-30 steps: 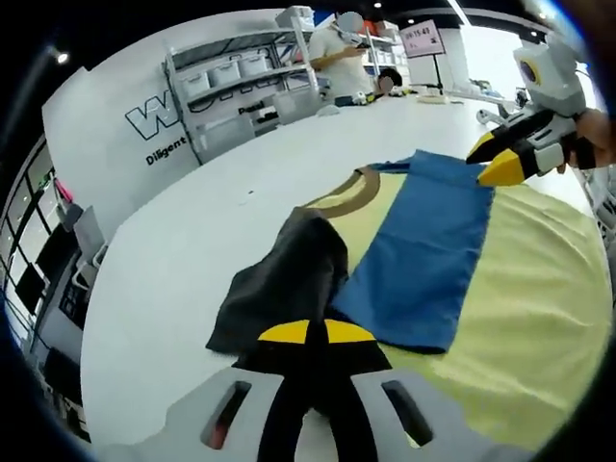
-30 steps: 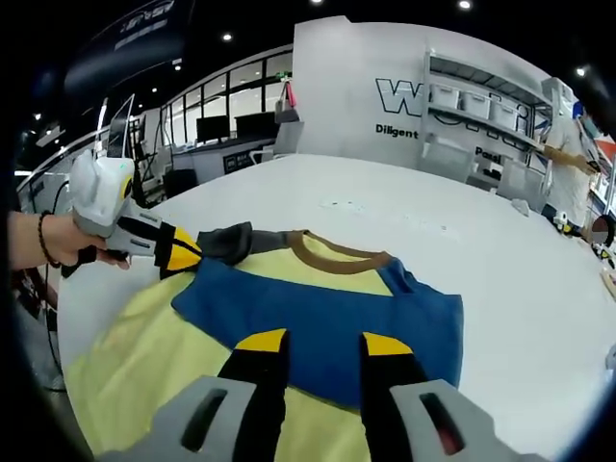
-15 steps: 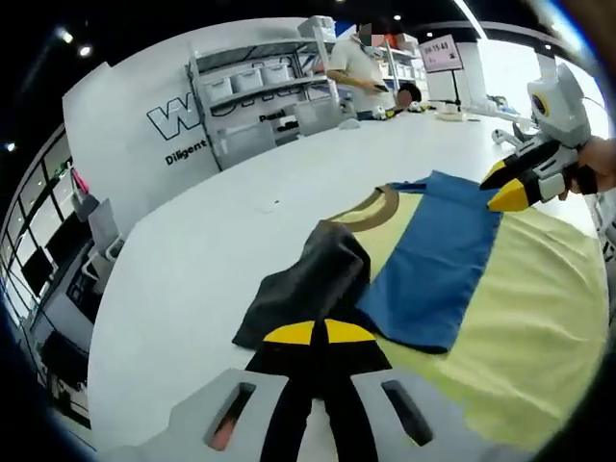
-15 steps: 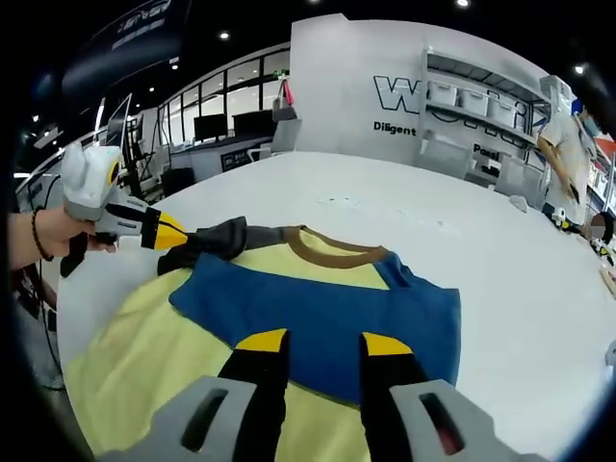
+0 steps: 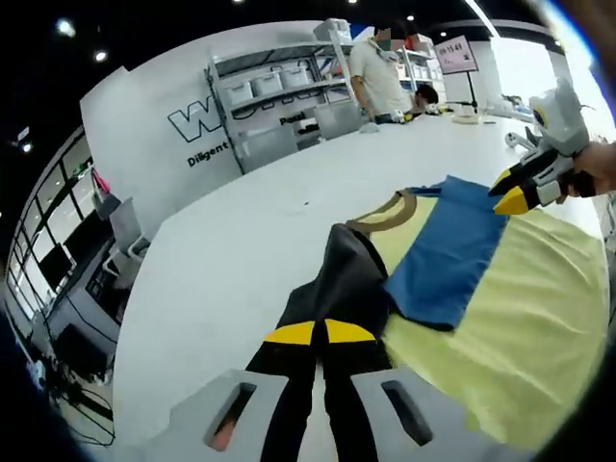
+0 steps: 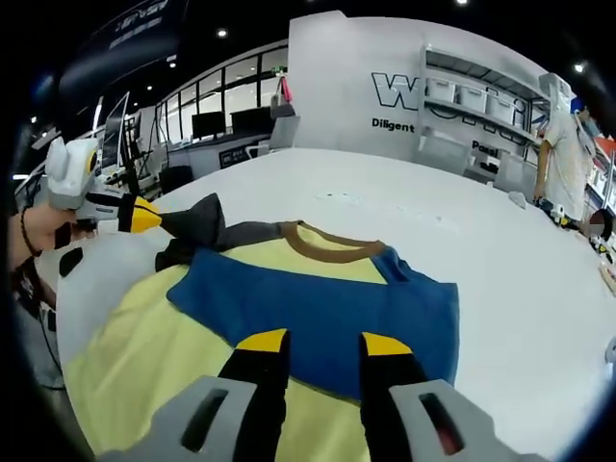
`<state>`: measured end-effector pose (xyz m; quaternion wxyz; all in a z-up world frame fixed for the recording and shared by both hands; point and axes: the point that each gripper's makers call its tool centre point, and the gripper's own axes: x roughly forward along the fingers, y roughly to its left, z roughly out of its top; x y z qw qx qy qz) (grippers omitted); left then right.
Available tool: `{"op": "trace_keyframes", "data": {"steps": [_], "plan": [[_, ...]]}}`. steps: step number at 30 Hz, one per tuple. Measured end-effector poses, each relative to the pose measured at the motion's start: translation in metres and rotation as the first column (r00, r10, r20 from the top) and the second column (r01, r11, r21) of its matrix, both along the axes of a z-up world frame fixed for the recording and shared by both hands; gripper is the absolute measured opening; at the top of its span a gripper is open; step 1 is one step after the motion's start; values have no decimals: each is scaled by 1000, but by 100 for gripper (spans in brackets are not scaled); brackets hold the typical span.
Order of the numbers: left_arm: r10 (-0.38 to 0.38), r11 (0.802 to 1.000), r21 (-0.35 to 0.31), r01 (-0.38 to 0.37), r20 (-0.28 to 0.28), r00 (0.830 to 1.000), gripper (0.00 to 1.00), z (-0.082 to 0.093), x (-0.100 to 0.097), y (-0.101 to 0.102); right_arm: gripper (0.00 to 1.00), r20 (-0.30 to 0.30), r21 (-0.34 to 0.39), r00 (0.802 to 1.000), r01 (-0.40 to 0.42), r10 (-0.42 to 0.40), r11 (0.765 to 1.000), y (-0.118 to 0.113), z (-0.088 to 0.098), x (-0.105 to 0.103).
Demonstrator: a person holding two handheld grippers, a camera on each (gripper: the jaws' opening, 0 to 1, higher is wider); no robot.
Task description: Fold the garment on the visible template until the final outline fits inside the template.
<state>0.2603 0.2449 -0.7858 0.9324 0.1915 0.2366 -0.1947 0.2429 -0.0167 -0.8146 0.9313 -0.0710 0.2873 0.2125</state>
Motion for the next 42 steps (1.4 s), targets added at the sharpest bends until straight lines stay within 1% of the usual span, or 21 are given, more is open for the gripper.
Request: {"op": "trace_keyframes", "data": {"steps": [4,7,9,11,13,15,18,21,23,24,25,27,29,32,34,36,38,42], "plan": [[15,1000,12,-15,-2,1000,0,-2,-4,9,23,-18,4,1000,2,-2,1000,0,-4,-2],[28,999,31,-28,-1,1000,0,-2,-9,16,23,-21,5,1000,5,-4,1000,-1,-5,-2],[34,999,29,-34,-6,999,0,-2,-13,18,23,-23,4,1000,6,-6,1000,-2,-5,-2],[47,998,35,-47,-17,999,0,-5,-17,21,23,-25,4,1000,9,-9,1000,-3,-6,-2],[63,996,67,-62,-16,998,0,-7,-23,27,23,-27,6,1000,12,-12,1000,-4,-6,-2],[69,995,79,-67,-20,997,0,-9,-28,29,23,-28,6,1000,12,-12,1000,-3,-5,-3],[83,993,81,-80,-33,996,0,-13,-36,32,23,-31,3,999,10,-10,1000,-4,-7,-3],[105,991,84,-102,-36,994,0,-15,-42,36,23,-35,2,999,11,-11,1000,-4,-8,-3],[131,988,90,-127,-49,990,0,-17,-47,42,23,-42,-3,999,16,-16,1000,-6,-9,-4],[146,987,81,-141,-60,987,0,-18,-50,46,23,-45,-5,999,16,-16,1000,-6,-10,-4],[158,985,84,-153,-56,986,0,-18,-51,51,23,-45,-13,999,14,-14,1000,-7,-10,-5],[160,983,96,-154,-61,985,0,-19,-54,54,23,-43,-24,999,8,-9,1000,-8,-11,-5],[174,981,105,-166,-73,982,0,-20,-57,59,23,-50,-16,999,13,-13,1000,-8,-13,-5],[174,979,122,-164,-81,981,0,-21,-63,62,23,-54,-13,998,18,-19,1000,-9,-15,-5],[162,976,160,-146,-94,982,0,-24,-68,63,23,-54,-10,998,19,-19,1000,-8,-14,-5],[159,975,170,-140,-98,982,0,-26,-72,65,23,-54,-9,998,16,-17,1000,-7,-14,-5],[157,972,191,-133,-115,981,0,-29,-77,68,23,-52,-9,999,15,-16,1000,-6,-14,-4],[158,970,206,-128,-139,978,0,-33,-87,72,23,-50,-7,999,13,-14,1000,-5,-13,-4]]}}
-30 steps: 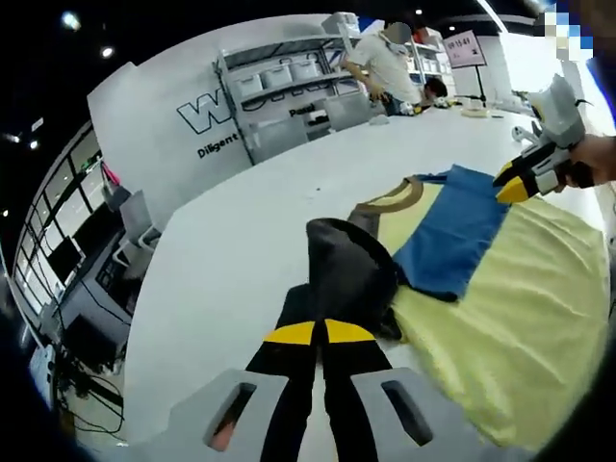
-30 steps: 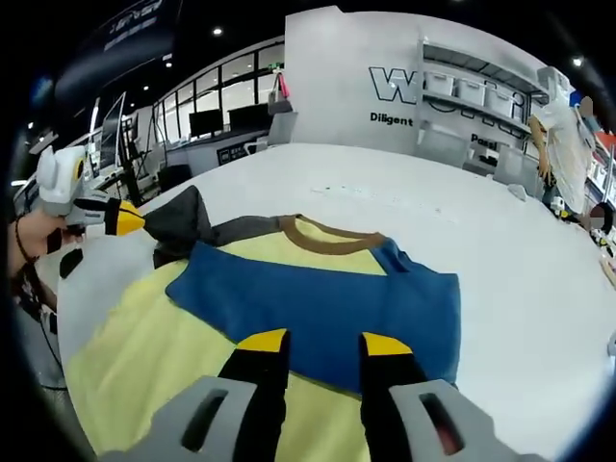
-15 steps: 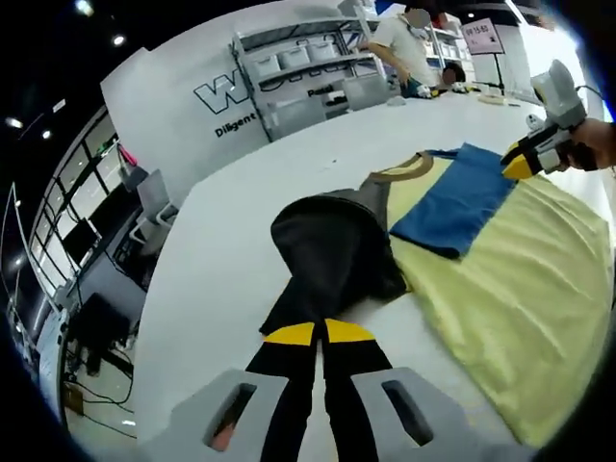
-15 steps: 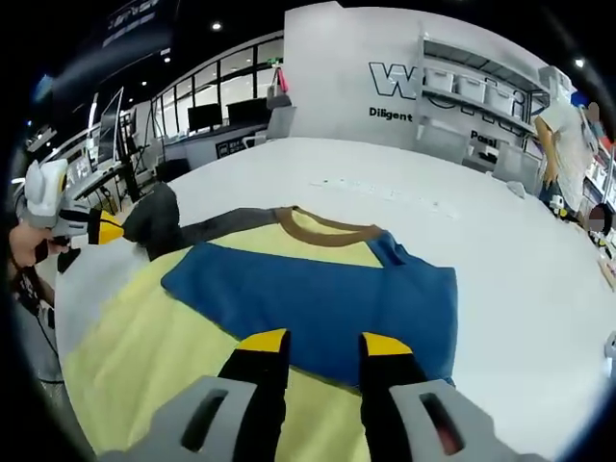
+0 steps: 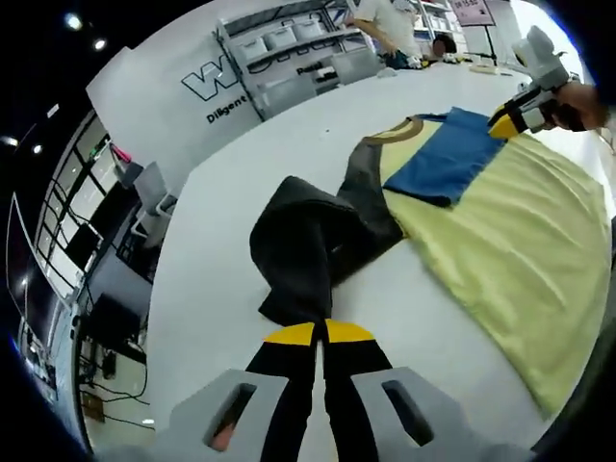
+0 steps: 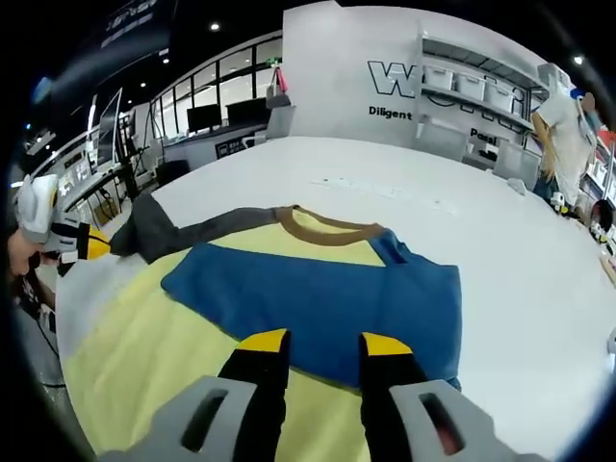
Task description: Fold the garment on the visible template until the final outline fits inside the template.
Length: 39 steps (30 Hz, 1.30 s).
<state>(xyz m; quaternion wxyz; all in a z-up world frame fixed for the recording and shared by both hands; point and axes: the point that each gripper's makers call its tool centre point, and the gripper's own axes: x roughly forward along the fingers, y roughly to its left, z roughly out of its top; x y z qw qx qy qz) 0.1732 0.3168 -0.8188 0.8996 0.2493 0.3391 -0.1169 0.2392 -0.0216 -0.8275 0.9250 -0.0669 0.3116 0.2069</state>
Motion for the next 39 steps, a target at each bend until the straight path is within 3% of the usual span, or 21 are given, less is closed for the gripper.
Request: {"op": "trace_keyframes", "data": {"steps": [4,11,17,23,27,34,39], "plan": [[-42,999,19,43,-44,998,0,-7,-11,-3,23,-1,2,1000,-1,1,1000,2,0,0],[-84,996,-34,81,-112,990,1,-17,-22,-14,23,0,3,1000,-4,4,1000,4,1,0],[-90,994,-66,83,-115,989,6,-7,-25,-16,23,2,5,1000,-2,2,1000,4,2,1],[-91,992,-98,82,-87,992,15,9,-27,-16,23,2,7,1000,-3,3,1000,5,2,1],[-23,996,-92,22,-12,1000,18,23,-15,1,23,5,6,1000,-5,5,1000,6,4,1],[24,997,-72,-23,20,999,18,22,-1,23,23,8,5,1000,-7,7,1000,6,6,1],[43,996,-83,-41,21,999,19,12,10,35,23,9,3,1000,-5,5,1000,5,6,1]]}}
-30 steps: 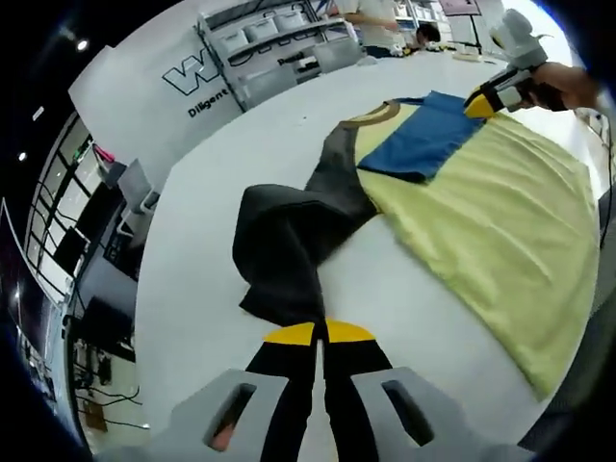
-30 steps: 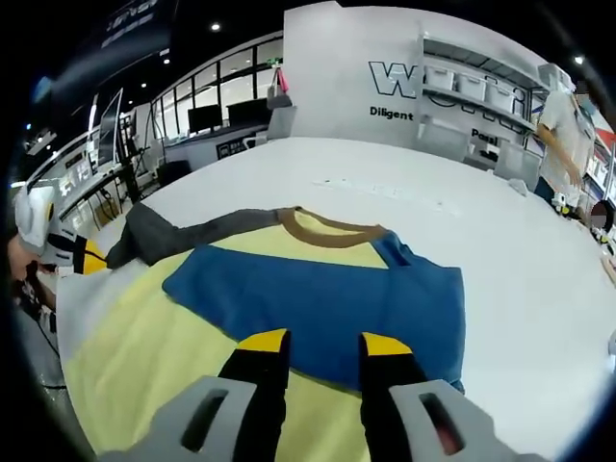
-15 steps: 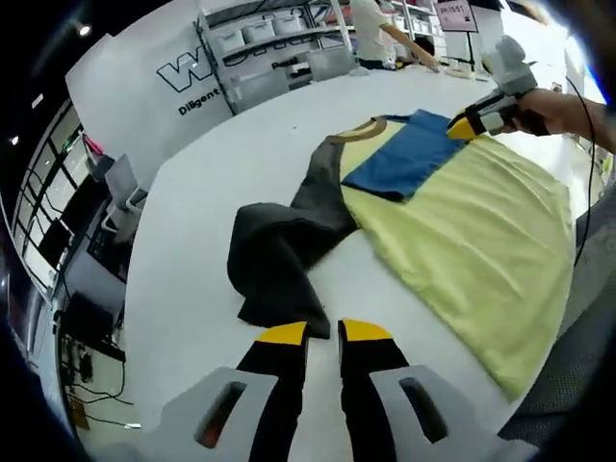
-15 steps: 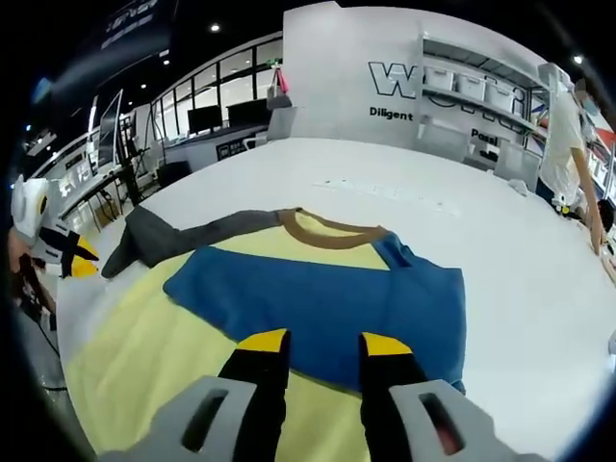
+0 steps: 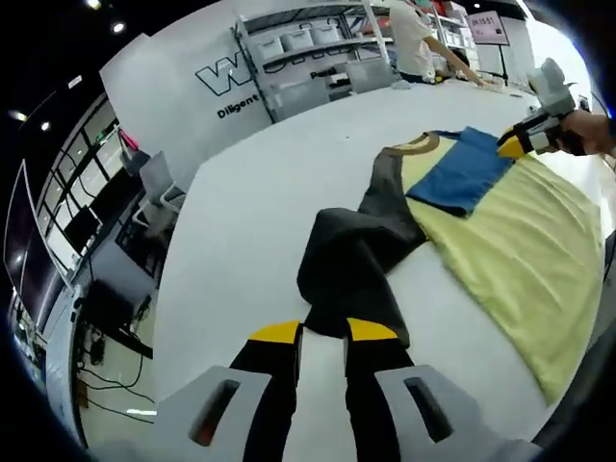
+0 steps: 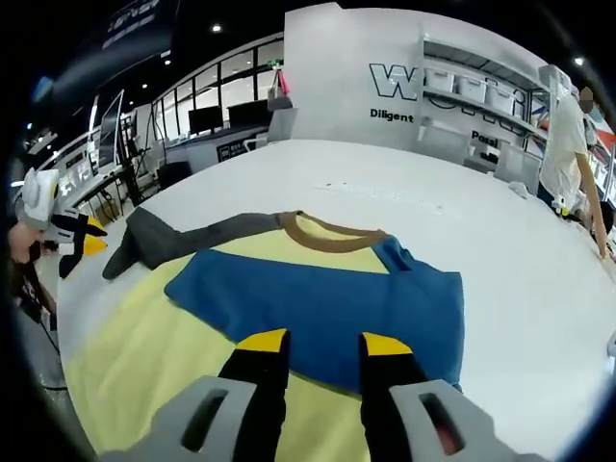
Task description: Fold the garment on the visible template until the final outline fits inside the template.
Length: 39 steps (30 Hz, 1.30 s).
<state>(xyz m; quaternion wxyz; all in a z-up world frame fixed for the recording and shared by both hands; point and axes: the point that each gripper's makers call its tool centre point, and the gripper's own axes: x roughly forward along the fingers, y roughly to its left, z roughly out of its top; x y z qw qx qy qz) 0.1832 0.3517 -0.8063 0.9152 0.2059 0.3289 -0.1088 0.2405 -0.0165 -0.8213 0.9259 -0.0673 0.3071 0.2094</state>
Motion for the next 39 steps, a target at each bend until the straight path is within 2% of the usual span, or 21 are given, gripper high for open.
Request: {"op": "trace_keyframes", "data": {"steps": [4,7,10,18,23,27,31,33,35,39], "plan": [[-1,999,-38,0,-21,1000,20,-10,7,4,23,-2,-2,1000,1,-1,1000,-2,0,0],[-6,999,-43,6,-13,1000,21,-13,12,7,23,-1,-4,1000,3,-3,1000,-3,0,-1],[-23,997,-68,21,-37,999,21,-22,15,5,23,-2,-5,1000,6,-6,1000,-5,0,-1],[-50,996,-78,44,-68,996,20,-36,22,2,23,-4,-7,1000,13,-13,1000,-8,1,-3],[-62,995,-88,55,-73,995,15,-38,22,-2,23,-2,-6,1000,23,-23,1000,-12,1,-3],[-67,990,-127,56,-82,994,7,-38,17,-10,23,-1,-1,1000,30,-30,1000,-13,2,-2],[-57,985,-166,43,-82,995,4,-38,14,-14,23,0,1,1000,27,-27,1000,-11,2,-2],[-41,987,-156,28,-84,996,6,-36,14,-11,23,1,1,1000,24,-24,1000,-10,2,-2],[-57,994,-98,50,-70,996,10,-34,14,-9,23,0,1,1000,26,-26,1000,-11,2,-2],[-51,994,-103,44,-63,997,12,-34,16,-8,23,2,-2,1000,24,-24,1000,-12,3,-2]]}}
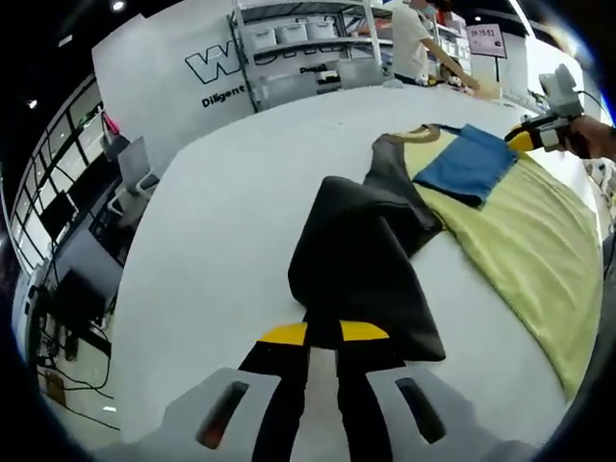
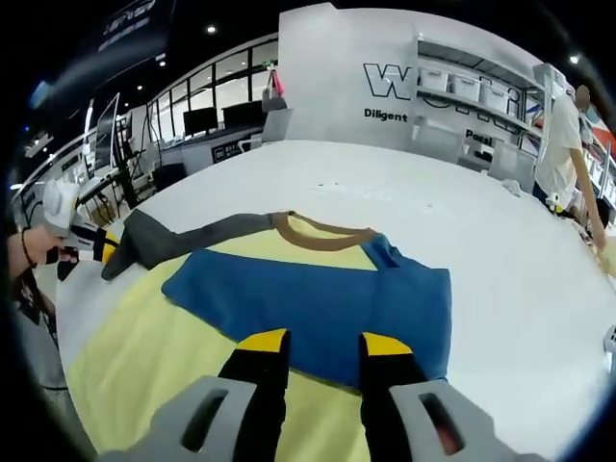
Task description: Fold the garment on the visible template until the final outline fits inside the template.
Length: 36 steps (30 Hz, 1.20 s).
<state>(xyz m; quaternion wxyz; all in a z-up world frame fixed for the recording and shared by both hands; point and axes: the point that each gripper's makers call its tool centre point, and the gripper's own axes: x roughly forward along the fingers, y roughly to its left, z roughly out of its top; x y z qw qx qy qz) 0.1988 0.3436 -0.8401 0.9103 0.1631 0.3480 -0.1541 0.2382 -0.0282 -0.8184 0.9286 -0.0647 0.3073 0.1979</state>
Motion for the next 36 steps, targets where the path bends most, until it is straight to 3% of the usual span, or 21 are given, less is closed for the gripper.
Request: {"op": "trace_keyframes", "data": {"steps": [16,21,28,31,36], "plan": [[-6,990,-141,3,-18,1000,3,-3,2,-8,24,-10,7,1000,-2,2,1000,3,-2,-3],[-7,989,-148,6,-3,1000,0,-3,2,-10,29,-12,-15,1000,6,-6,1000,-1,-3,-2],[5,994,-110,-5,-1,1000,0,-3,3,-10,40,-12,-57,995,102,-103,993,-35,-6,4],[17,994,-107,-17,4,1000,0,-3,3,-8,39,-28,-76,984,172,-174,982,-60,-10,9],[25,994,-103,-24,5,1000,0,-3,3,-8,37,-36,-124,982,178,-183,976,-79,-13,17]]}}
